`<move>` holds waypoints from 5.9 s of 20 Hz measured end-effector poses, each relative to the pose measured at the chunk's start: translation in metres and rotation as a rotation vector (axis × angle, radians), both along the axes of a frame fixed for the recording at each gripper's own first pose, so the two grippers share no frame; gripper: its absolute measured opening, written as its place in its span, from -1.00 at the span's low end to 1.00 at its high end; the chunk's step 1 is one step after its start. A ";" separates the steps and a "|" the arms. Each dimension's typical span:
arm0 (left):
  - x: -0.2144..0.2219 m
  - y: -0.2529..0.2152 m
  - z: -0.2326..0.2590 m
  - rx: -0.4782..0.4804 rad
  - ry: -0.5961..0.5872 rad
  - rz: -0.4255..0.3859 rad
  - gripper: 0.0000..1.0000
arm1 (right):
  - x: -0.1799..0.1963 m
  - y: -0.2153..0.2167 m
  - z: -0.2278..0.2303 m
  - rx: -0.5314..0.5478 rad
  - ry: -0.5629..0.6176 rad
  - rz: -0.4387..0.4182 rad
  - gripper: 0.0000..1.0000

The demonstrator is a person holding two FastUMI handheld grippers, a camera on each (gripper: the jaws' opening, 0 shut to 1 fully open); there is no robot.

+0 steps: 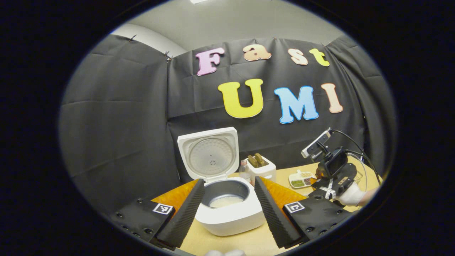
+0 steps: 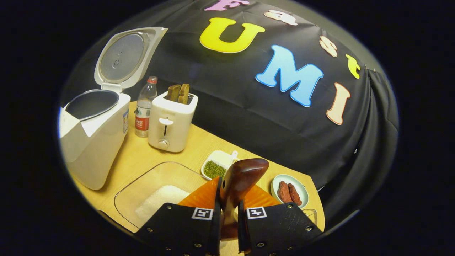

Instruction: Close the left gripper, press the button to open the rice cooker; take a wooden spoon from the chopstick holder with the right hand, scoop a spoonful of rice and pour it into the rice cooker, then put the wooden spoon back into the chopstick holder.

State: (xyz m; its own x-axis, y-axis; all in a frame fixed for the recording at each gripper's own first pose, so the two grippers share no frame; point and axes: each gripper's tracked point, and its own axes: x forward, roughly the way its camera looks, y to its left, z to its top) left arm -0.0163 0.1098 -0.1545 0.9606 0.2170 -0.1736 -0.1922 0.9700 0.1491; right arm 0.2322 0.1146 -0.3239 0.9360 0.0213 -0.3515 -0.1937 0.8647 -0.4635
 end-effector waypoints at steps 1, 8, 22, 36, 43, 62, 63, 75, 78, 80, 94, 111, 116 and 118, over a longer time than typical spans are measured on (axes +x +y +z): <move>0.001 0.000 0.000 0.002 -0.001 0.000 0.96 | 0.000 0.003 -0.001 0.005 0.003 0.004 -0.60; 0.003 0.003 -0.002 0.007 0.010 -0.003 0.92 | -0.010 0.030 -0.021 0.123 0.080 0.018 -0.60; -0.003 0.013 -0.002 0.035 0.025 -0.009 0.95 | -0.016 0.057 -0.024 0.755 0.264 -0.130 -0.59; 0.010 0.013 0.004 0.038 0.015 -0.024 0.95 | -0.009 0.021 -0.018 1.336 0.352 -0.228 -0.60; 0.016 0.011 0.017 0.060 -0.012 -0.039 0.95 | -0.007 -0.028 0.016 1.535 0.263 -0.268 -0.60; 0.007 0.011 0.019 0.021 -0.052 -0.051 0.90 | -0.007 -0.028 0.119 1.644 0.162 -0.221 -0.68; 0.005 0.013 0.019 0.023 -0.059 -0.049 0.95 | -0.008 -0.019 0.129 1.644 0.164 -0.210 -0.60; -0.017 0.046 0.022 -0.016 -0.098 0.003 1.00 | -0.014 0.186 0.192 1.679 0.339 -0.024 -0.60; -0.021 0.055 0.018 -0.023 -0.096 0.028 0.94 | -0.017 0.242 0.178 1.666 0.416 0.001 -0.60; -0.026 0.063 0.019 -0.025 -0.096 0.047 0.91 | -0.021 0.273 0.166 1.645 0.454 0.012 -0.60; -0.040 0.103 -0.011 -0.045 -0.041 0.157 1.00 | -0.012 0.308 0.123 1.217 0.296 0.078 -0.61; -0.052 0.096 -0.018 -0.039 -0.010 0.187 1.00 | -0.055 0.363 0.142 0.422 -0.127 0.519 -0.61; -0.052 0.095 -0.015 -0.040 -0.017 0.183 0.98 | -0.078 0.388 0.147 0.181 -0.239 0.676 -0.61; -0.051 0.097 -0.013 -0.038 -0.021 0.186 0.98 | -0.084 0.389 0.145 0.158 -0.228 0.691 -0.60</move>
